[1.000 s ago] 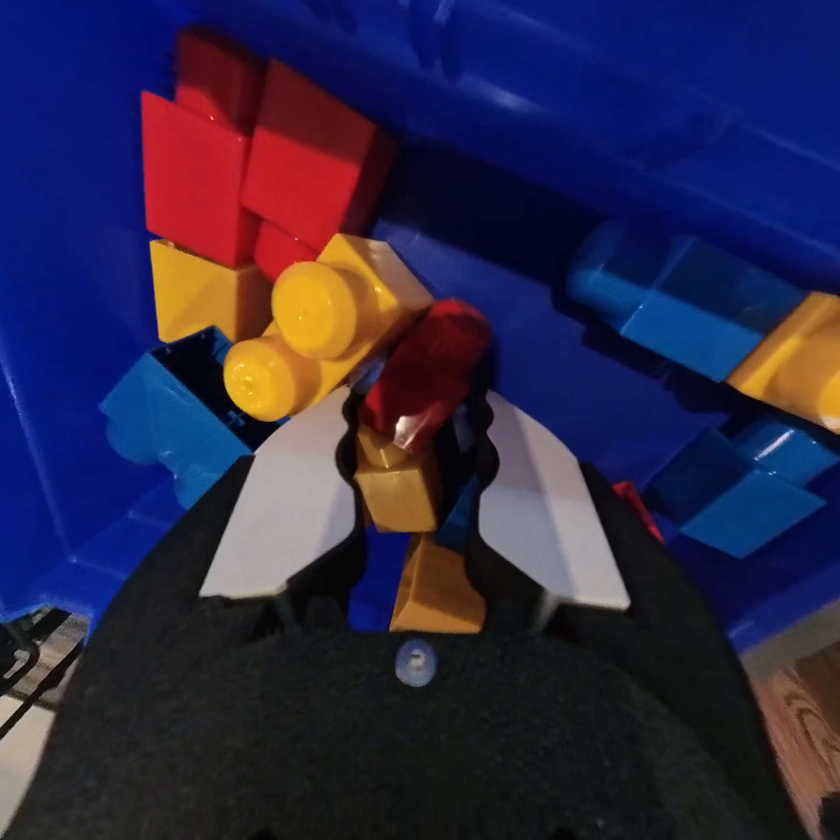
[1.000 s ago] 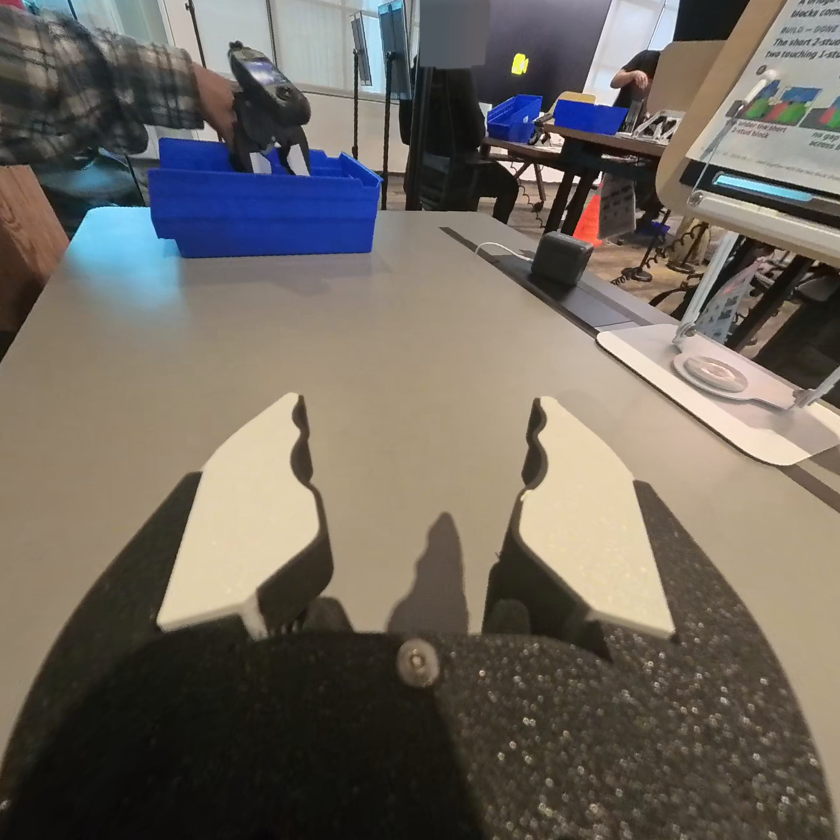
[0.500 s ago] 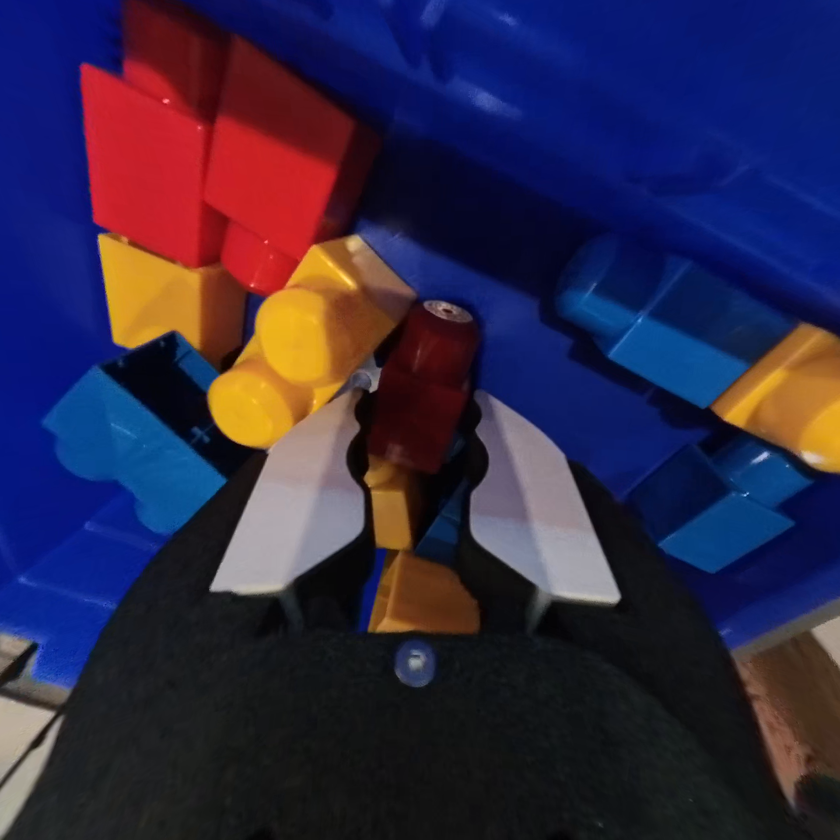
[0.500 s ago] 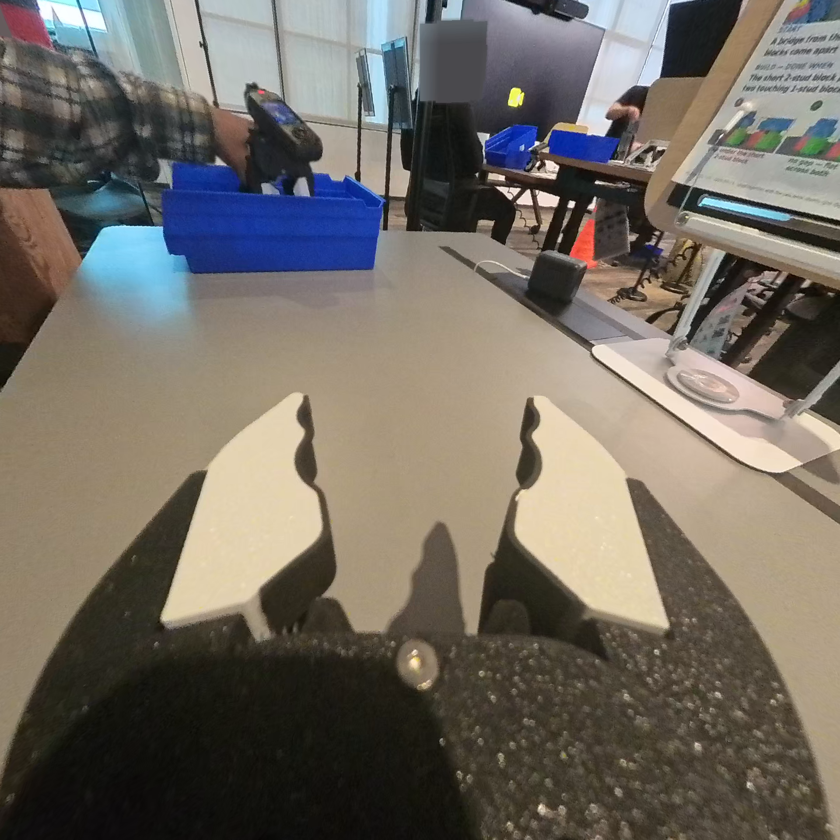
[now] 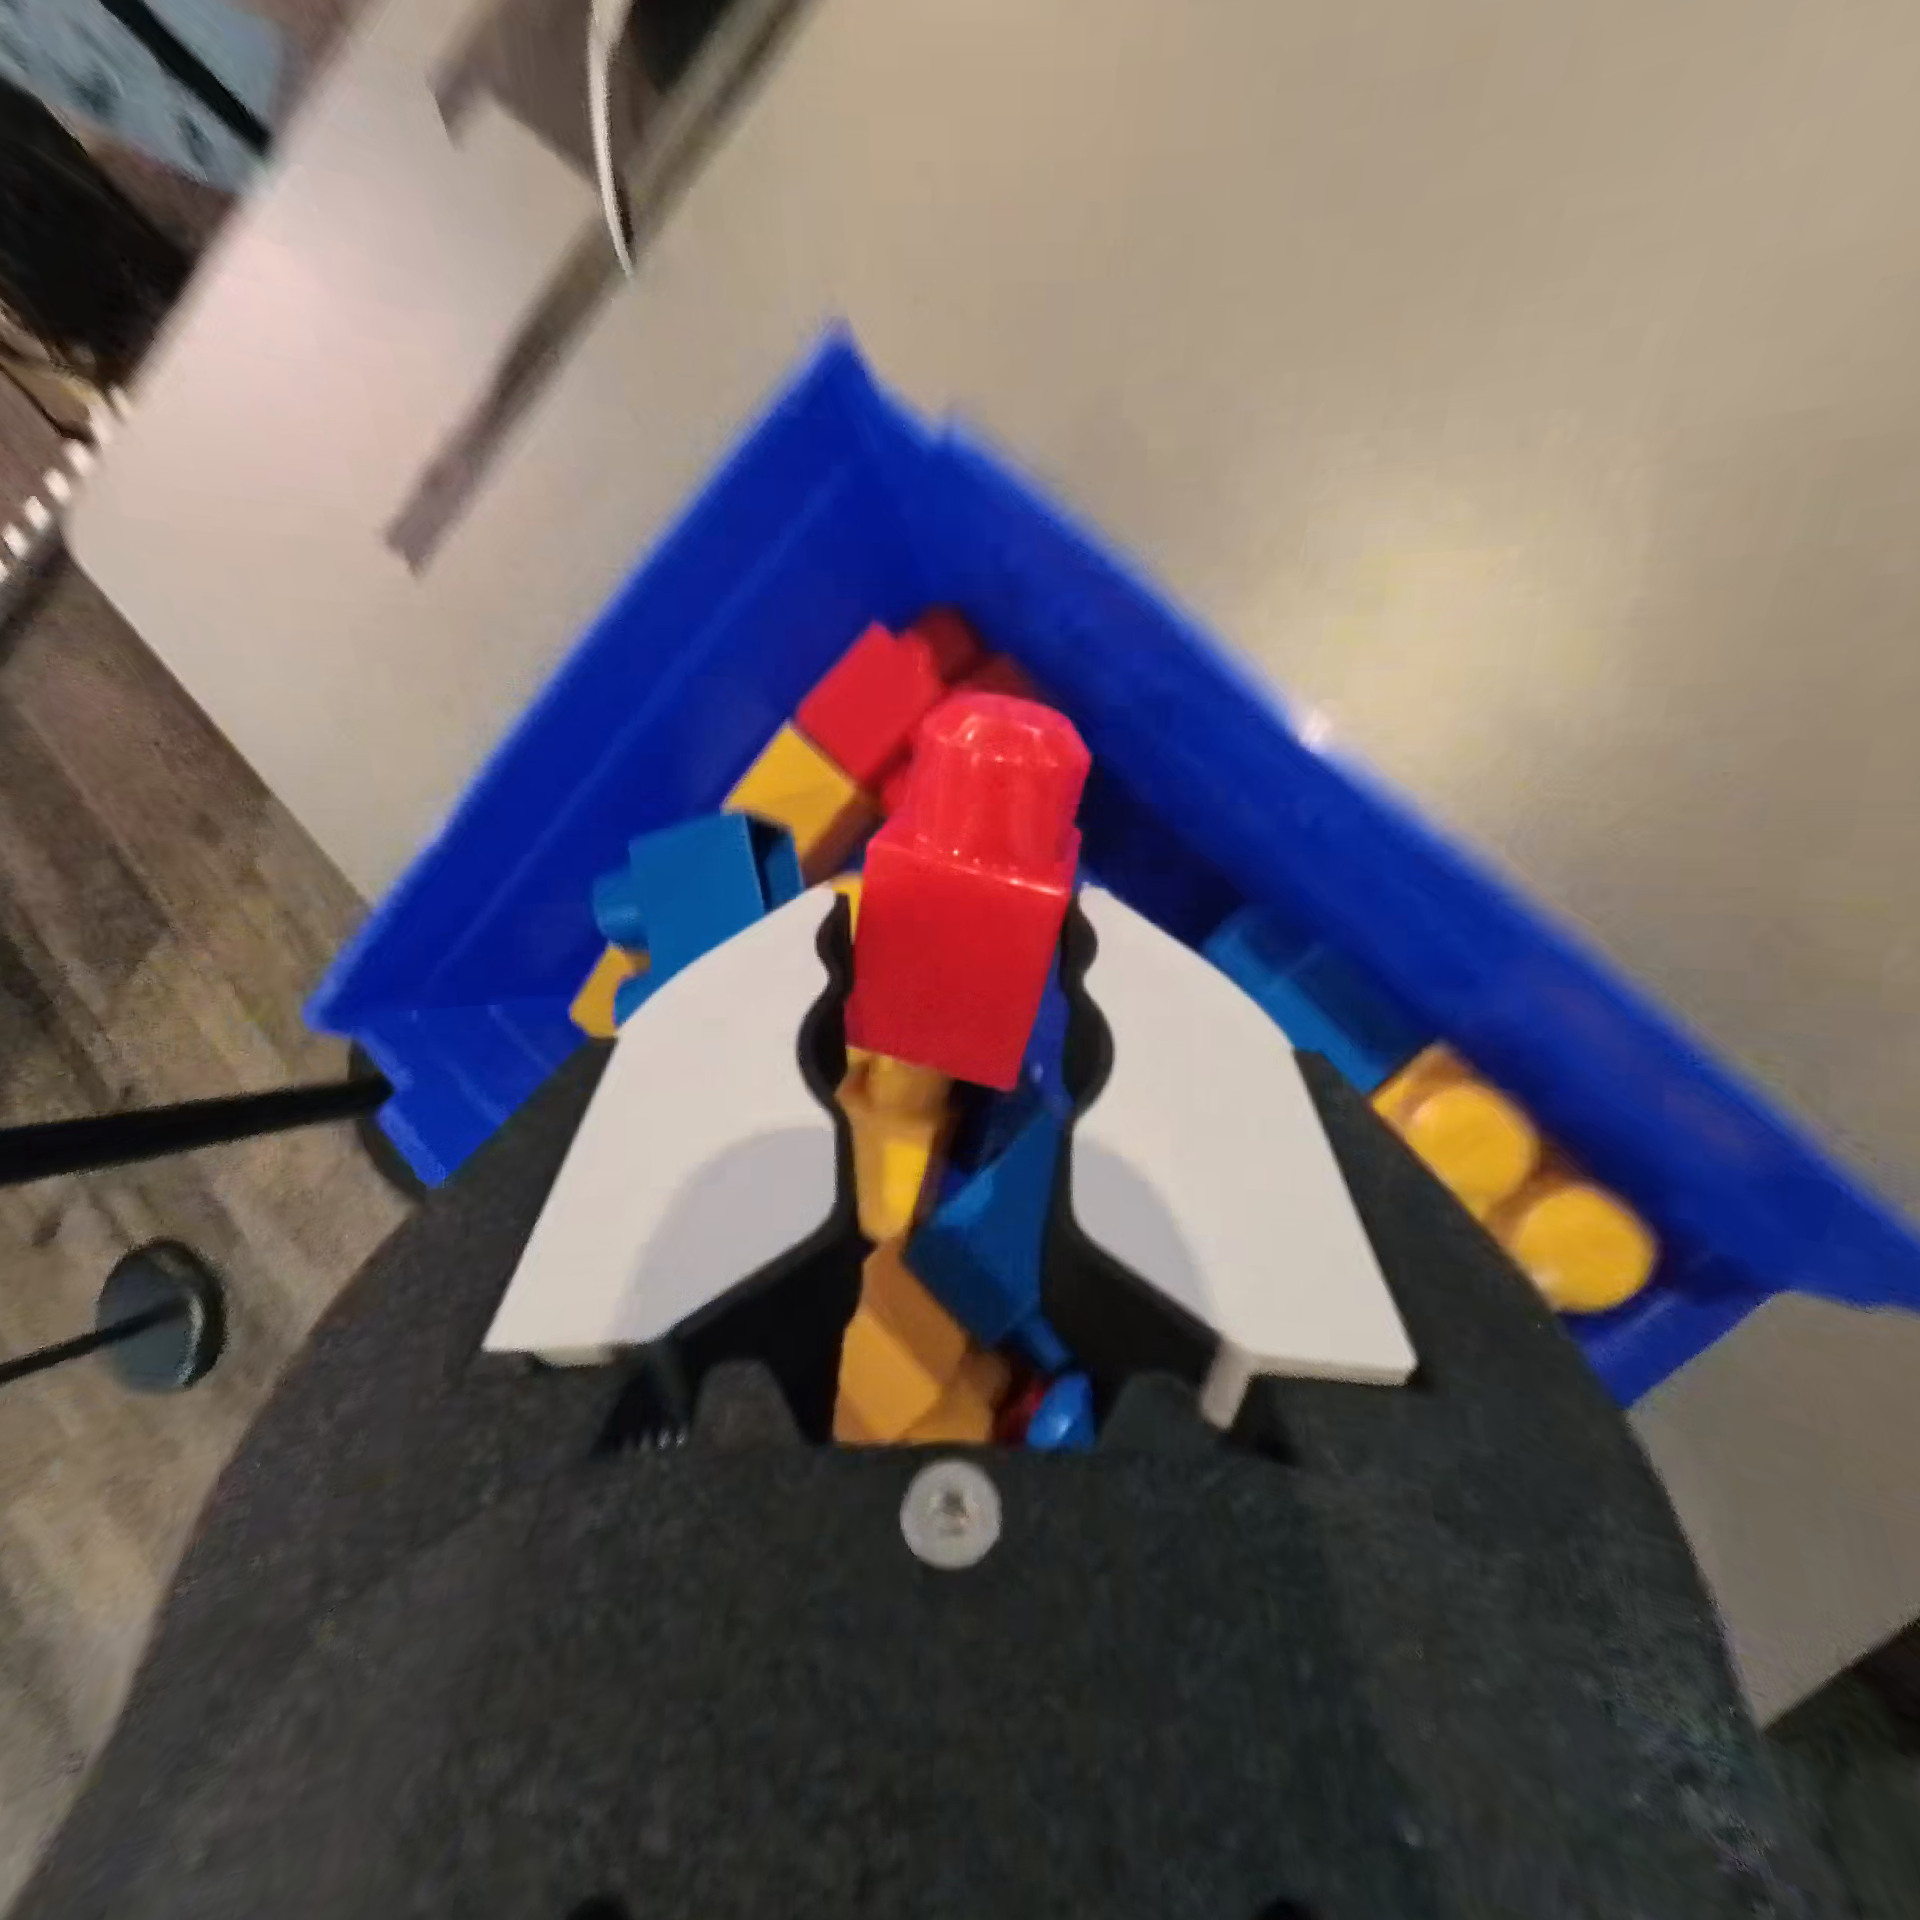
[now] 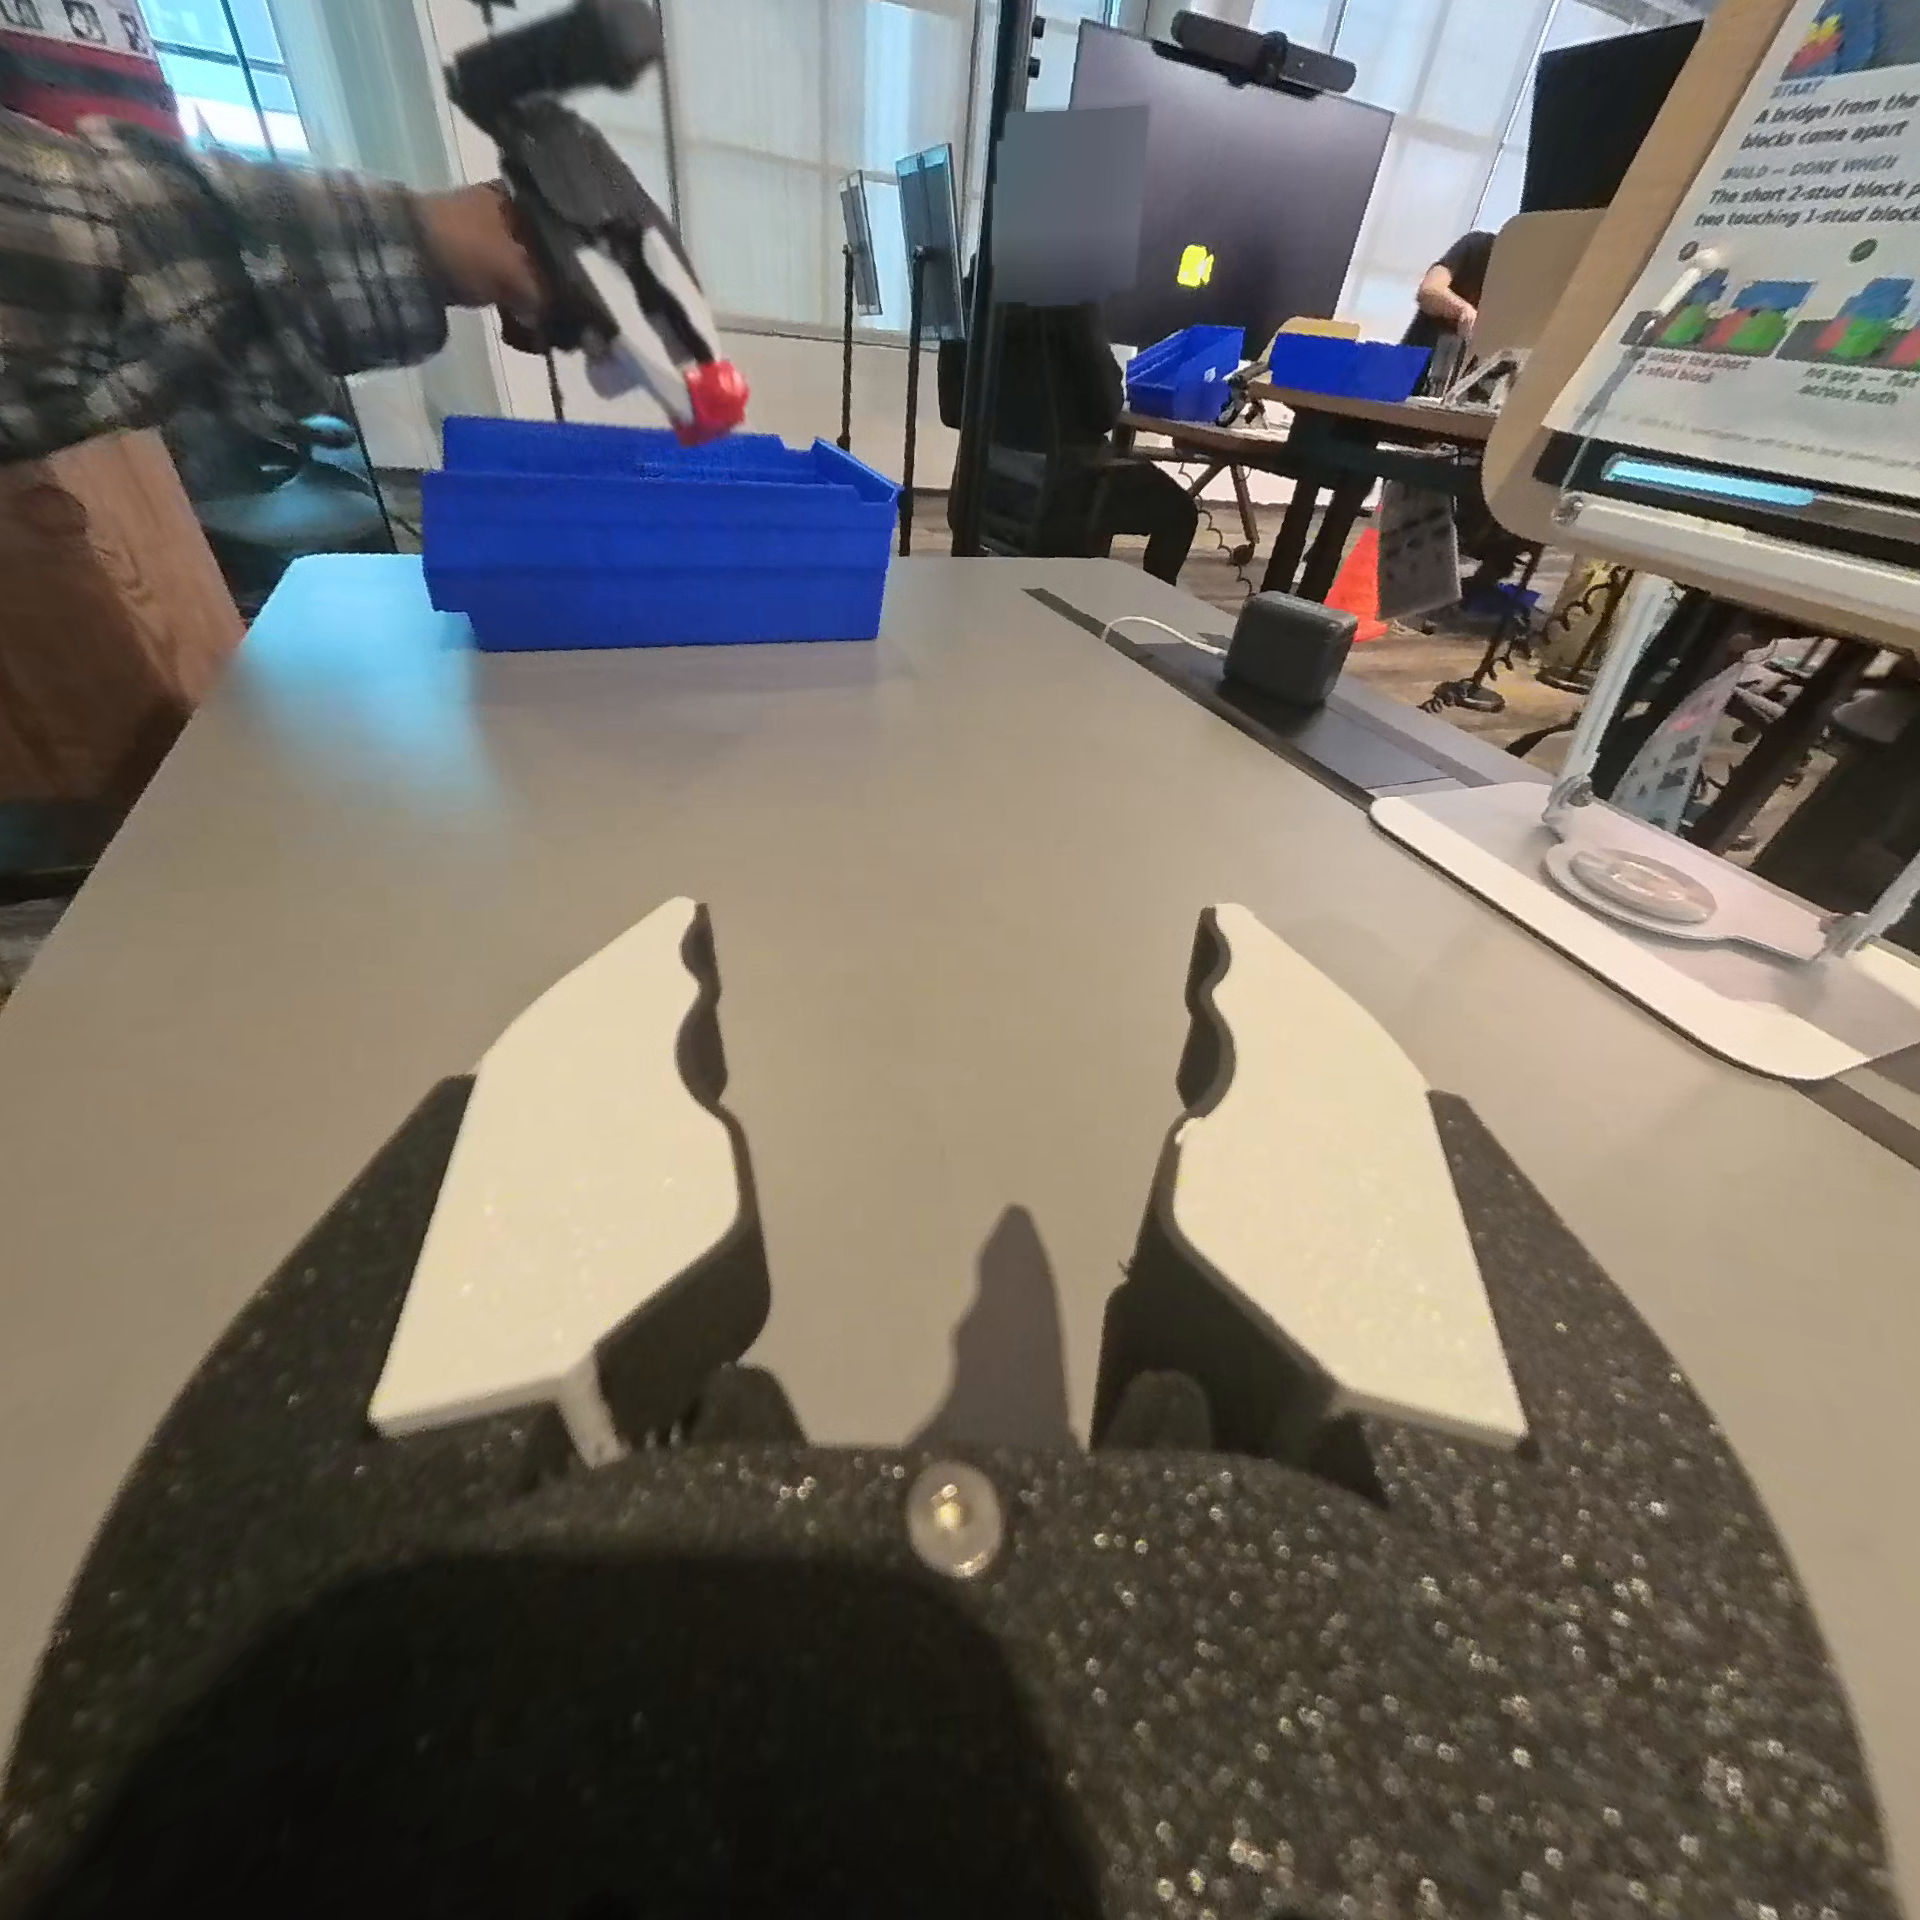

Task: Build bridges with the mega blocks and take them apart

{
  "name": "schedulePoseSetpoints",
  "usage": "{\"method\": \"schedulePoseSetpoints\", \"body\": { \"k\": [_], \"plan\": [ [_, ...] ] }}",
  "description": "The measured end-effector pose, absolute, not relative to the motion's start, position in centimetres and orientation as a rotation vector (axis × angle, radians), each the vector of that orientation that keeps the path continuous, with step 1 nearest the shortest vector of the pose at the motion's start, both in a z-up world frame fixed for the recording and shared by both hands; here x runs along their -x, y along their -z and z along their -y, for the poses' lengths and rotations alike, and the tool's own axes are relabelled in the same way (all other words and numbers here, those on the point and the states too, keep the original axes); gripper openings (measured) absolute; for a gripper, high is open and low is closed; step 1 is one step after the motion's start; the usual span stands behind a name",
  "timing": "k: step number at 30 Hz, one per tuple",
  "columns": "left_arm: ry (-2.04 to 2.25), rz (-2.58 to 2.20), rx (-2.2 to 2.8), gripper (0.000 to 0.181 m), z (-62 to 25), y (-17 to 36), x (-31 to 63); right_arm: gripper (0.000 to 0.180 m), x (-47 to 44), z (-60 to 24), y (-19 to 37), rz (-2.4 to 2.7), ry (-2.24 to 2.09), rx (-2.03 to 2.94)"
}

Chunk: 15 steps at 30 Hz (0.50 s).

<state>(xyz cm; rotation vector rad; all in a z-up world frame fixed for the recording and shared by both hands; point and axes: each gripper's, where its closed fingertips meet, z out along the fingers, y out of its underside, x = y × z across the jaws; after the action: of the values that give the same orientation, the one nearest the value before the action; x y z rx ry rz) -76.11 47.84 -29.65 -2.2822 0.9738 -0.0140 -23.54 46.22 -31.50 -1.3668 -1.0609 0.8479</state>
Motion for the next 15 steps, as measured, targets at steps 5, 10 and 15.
{"method": "schedulePoseSetpoints", "body": {
  "k": [5, 10, 15],
  "plan": [
    [0.281, -0.854, 1.944, 0.039, -48.7, 22.4, 65.7, 0.084, 23.3, -46.4, 31.5, 1.029, -0.885, 1.363],
    [0.517, -0.882, 1.726, 0.038, -48.6, 21.8, 54.0, 0.085, 23.7, -46.0, 31.8, 1.048, -0.898, 1.365],
    [0.734, -0.906, 1.705, 0.038, -49.5, 26.0, 46.1, 0.085, 23.2, -45.9, 32.0, 1.034, -0.914, 1.365]
  ]
}}
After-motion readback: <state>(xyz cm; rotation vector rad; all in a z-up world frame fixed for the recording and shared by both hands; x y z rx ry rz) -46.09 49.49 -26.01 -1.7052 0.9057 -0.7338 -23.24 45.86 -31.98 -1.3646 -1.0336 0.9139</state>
